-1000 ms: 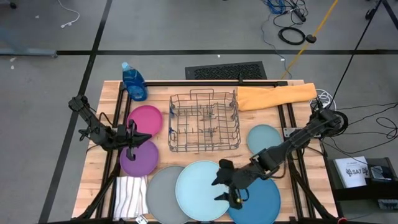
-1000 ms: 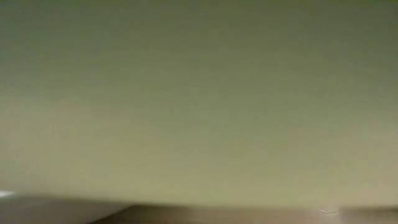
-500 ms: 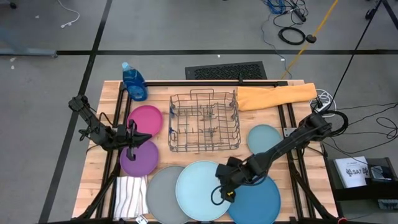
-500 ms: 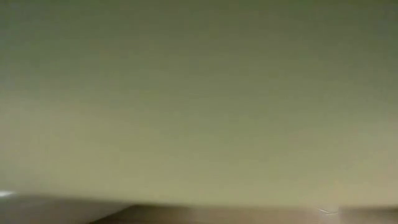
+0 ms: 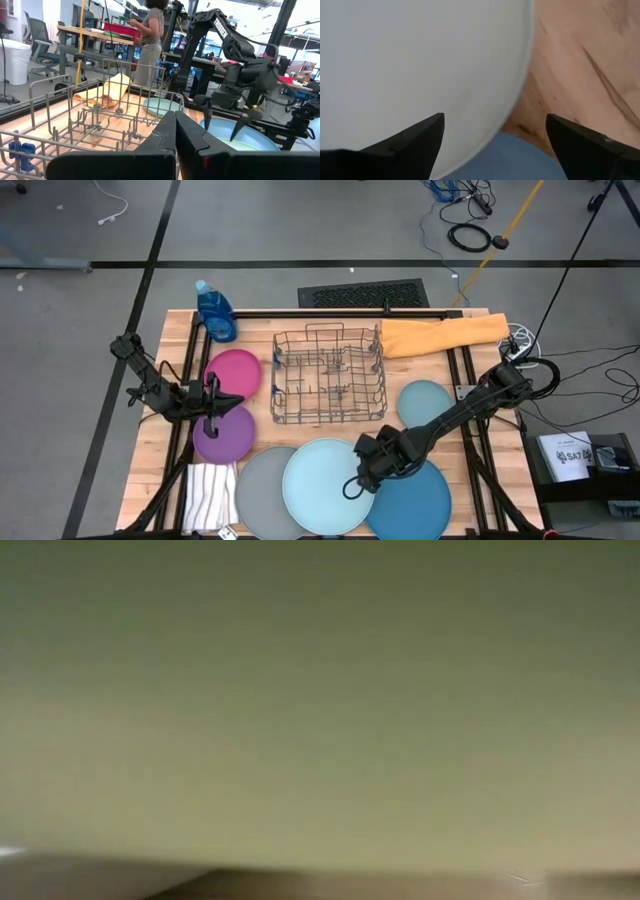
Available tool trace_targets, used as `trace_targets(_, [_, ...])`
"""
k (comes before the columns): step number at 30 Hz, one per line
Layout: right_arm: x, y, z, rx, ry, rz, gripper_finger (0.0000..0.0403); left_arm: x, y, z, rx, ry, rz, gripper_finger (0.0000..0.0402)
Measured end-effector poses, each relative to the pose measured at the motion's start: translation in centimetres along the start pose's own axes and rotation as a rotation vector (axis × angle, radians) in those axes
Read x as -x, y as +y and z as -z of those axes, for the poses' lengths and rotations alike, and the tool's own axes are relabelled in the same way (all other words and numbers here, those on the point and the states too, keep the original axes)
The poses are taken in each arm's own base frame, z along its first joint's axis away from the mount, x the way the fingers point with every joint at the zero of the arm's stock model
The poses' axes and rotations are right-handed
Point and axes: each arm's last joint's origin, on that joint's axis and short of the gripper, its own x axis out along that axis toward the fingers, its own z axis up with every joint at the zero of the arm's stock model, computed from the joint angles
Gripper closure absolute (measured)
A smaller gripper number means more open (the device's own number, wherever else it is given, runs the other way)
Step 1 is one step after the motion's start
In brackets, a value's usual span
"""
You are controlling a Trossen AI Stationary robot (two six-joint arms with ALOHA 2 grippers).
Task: Sort dishes
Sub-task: Put the light blue plate into the dish rack
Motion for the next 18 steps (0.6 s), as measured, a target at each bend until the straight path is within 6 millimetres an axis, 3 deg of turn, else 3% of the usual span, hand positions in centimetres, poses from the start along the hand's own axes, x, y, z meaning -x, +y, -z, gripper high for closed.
trace_targets(12, [-2.2, -0.7, 0.7, -0.061, -0.045, -0.085, 0.0065, 0.0, 0.0, 0.0, 0.001, -0.002, -0.001, 0.0401])
trace_targets(18, [-2.4, -1.0, 0.2, -0.053, -0.06, -0.093, 0.0104, 0.0, 0.0, 0.0, 0.001, -0.003, -0.009, 0.0401])
